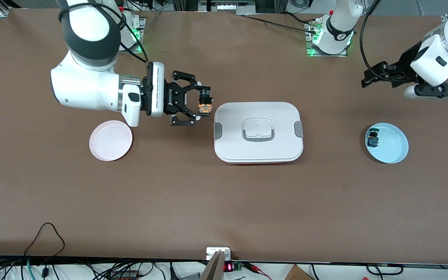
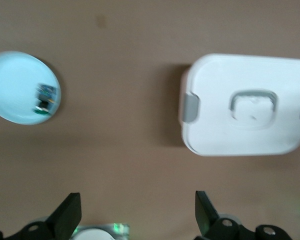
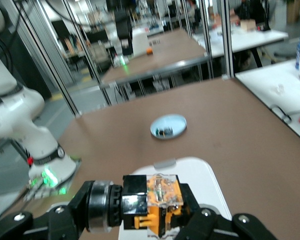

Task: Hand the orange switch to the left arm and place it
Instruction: 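Hold the switch above the box while the left gripper reaches toward it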

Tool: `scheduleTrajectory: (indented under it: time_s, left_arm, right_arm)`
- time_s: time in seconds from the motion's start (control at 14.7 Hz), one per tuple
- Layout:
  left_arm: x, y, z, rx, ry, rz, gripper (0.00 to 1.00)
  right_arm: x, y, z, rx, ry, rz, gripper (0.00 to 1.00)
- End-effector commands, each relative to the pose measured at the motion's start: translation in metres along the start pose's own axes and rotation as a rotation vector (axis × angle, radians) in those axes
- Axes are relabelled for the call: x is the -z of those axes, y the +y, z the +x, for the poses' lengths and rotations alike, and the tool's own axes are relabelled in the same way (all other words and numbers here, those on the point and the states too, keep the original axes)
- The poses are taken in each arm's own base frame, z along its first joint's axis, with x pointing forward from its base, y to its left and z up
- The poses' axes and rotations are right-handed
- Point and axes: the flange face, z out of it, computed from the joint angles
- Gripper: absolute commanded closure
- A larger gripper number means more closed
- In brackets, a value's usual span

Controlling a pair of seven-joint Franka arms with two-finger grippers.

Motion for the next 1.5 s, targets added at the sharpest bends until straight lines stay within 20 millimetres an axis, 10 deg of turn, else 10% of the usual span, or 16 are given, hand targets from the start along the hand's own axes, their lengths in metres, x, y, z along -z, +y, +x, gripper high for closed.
scheduleTrajectory:
  time_s: [0.0,0.27,0.68,1.43]
  left_arm:
    - [-0.016,0.013,0.004,-0.014,-0.115,-0.132,0.00]
    - [-0.015,0.014,0.021,0.013,-0.199,-0.508,0.00]
    - [-0.073,0.044,0.071,-0.125,-0.232,-1.000,0.00]
    - [-0.149,0.149,0.042,0.032,-0.078,-1.223,0.00]
  right_arm:
    - [-0.039,-0.005,-0.001,0.028,0.147,0.004,1.00]
    - [-0.062,-0.006,-0.007,0.027,0.188,-0.016,1.00]
    - [-0.081,-0.015,0.007,-0.029,0.293,-0.001,1.00]
    - [-0.093,-0.022,0.008,-0.005,0.309,0.000,1.00]
